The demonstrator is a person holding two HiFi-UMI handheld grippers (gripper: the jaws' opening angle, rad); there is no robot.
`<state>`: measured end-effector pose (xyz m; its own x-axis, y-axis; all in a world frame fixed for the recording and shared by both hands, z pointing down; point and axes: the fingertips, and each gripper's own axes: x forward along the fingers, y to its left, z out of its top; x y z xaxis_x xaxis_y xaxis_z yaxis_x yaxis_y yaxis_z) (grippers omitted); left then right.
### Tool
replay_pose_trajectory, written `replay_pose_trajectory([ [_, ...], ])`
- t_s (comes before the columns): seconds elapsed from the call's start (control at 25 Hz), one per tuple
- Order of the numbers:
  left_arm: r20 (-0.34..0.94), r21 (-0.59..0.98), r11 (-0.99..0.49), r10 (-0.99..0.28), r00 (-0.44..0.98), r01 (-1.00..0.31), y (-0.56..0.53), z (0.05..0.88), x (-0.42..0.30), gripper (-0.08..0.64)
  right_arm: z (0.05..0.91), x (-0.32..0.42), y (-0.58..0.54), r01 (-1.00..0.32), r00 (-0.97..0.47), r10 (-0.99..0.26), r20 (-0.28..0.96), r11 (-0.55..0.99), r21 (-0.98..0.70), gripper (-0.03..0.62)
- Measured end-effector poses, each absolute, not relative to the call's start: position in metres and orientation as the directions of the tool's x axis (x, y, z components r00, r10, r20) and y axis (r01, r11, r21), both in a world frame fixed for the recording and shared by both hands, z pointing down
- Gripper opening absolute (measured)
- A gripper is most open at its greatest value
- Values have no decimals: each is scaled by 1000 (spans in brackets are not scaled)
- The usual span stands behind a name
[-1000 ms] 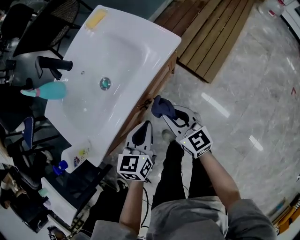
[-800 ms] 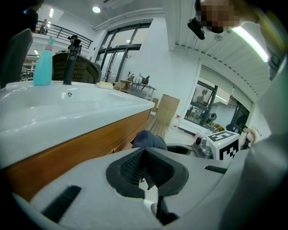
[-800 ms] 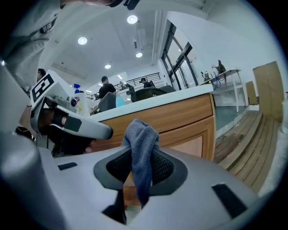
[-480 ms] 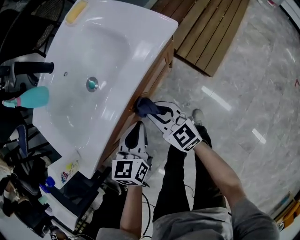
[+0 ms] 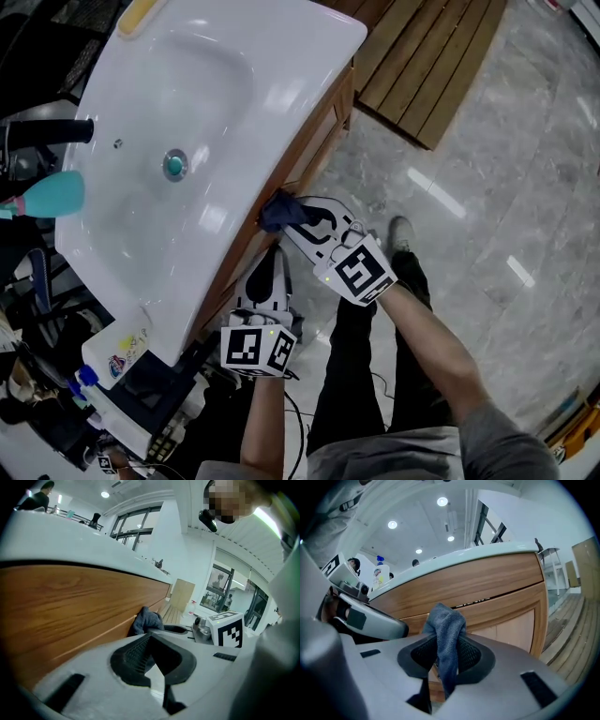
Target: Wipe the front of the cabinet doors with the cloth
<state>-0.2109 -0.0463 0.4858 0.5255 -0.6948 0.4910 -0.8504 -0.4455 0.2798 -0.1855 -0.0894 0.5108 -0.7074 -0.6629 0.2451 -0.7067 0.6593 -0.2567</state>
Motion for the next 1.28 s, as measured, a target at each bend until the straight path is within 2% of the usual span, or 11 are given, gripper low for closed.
replay_pose_trajectory([
  [1.28,540,254,-403,-696,474,-880,-61,492,-163,6,524,-111,-145,-746,-664,-693,279,594,-301,86],
])
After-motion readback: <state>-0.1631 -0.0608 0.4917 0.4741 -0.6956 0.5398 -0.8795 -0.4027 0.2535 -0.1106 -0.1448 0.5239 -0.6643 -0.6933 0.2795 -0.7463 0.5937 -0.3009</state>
